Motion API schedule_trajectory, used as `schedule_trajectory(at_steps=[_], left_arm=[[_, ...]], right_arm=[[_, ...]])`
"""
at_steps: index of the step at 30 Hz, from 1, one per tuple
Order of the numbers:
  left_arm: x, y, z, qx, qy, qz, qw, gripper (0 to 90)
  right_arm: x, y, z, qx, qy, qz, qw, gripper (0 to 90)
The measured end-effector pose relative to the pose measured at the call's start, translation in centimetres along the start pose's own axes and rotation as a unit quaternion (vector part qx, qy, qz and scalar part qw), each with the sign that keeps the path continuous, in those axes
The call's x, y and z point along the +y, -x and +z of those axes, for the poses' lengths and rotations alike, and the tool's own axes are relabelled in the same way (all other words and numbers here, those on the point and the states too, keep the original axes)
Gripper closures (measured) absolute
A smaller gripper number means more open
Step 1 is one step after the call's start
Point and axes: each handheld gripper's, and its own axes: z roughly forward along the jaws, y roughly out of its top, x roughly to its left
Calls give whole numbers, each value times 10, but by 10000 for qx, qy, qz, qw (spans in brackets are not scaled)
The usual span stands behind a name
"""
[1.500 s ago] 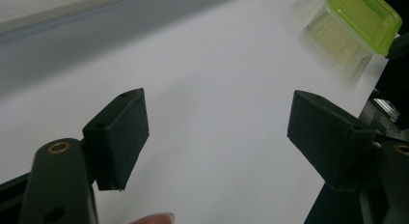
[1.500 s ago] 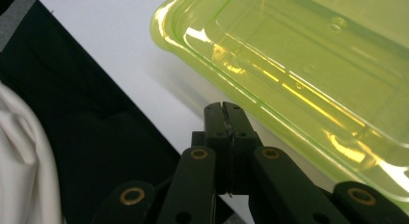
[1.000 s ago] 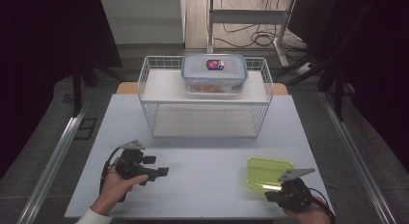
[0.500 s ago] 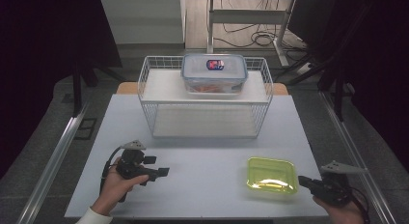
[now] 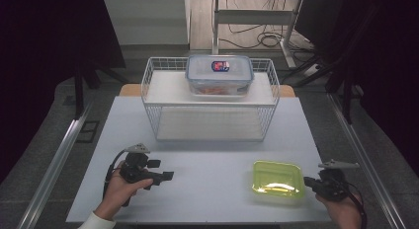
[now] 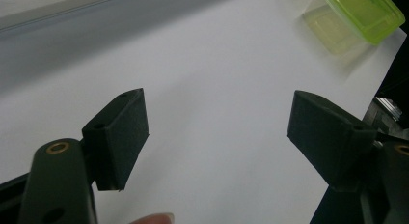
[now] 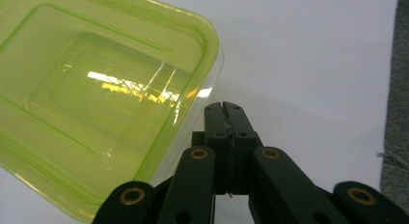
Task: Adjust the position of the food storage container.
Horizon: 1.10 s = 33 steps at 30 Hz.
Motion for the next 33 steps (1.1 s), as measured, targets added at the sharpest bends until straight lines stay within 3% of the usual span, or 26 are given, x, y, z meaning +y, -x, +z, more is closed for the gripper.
schedule_trajectory(at_steps=[5, 9, 10, 11, 14, 15, 19, 20, 23, 27, 33], left_arm=[[0, 0, 0, -4, 5, -7, 10000, 216], [0, 0, 0, -9, 1, 8, 10000, 216], [0, -1, 0, -8, -5, -5, 10000, 215], [0, -1, 0, -8, -5, -5, 10000, 215], [0, -2, 1, -5, -6, -23, 10000, 215], [0, -2, 1, -5, -6, -23, 10000, 215], [0, -3, 0, -5, 4, -25, 10000, 215], [0, -3, -1, -1, 12, -30, 10000, 215], [-1, -5, -1, 2, 25, -60, 10000, 215], [-1, -5, -2, 7, 40, -69, 10000, 215], [-1, -6, -1, 21, 27, -90, 10000, 214]], right_arm=[[6, -15, 7, 107, -21, -91, 9999, 894], [12, -36, 12, 302, -58, -310, 9990, 894], [16, -49, 16, 387, -72, -445, 9982, 894], [16, -49, 16, 387, -72, -445, 9982, 894], [26, -74, 27, 569, -104, -689, 9959, 894], [26, -74, 27, 569, -104, -689, 9959, 894], [43, -102, 37, 762, -66, -990, 9921, 894], [43, -102, 37, 762, -66, -990, 9921, 894], [54, -121, 43, 907, -55, -1125, 9895, 895], [60, -136, 50, 1058, -61, -1284, 9860, 894], [68, -150, 59, 1168, -36, -1387, 9834, 895]])
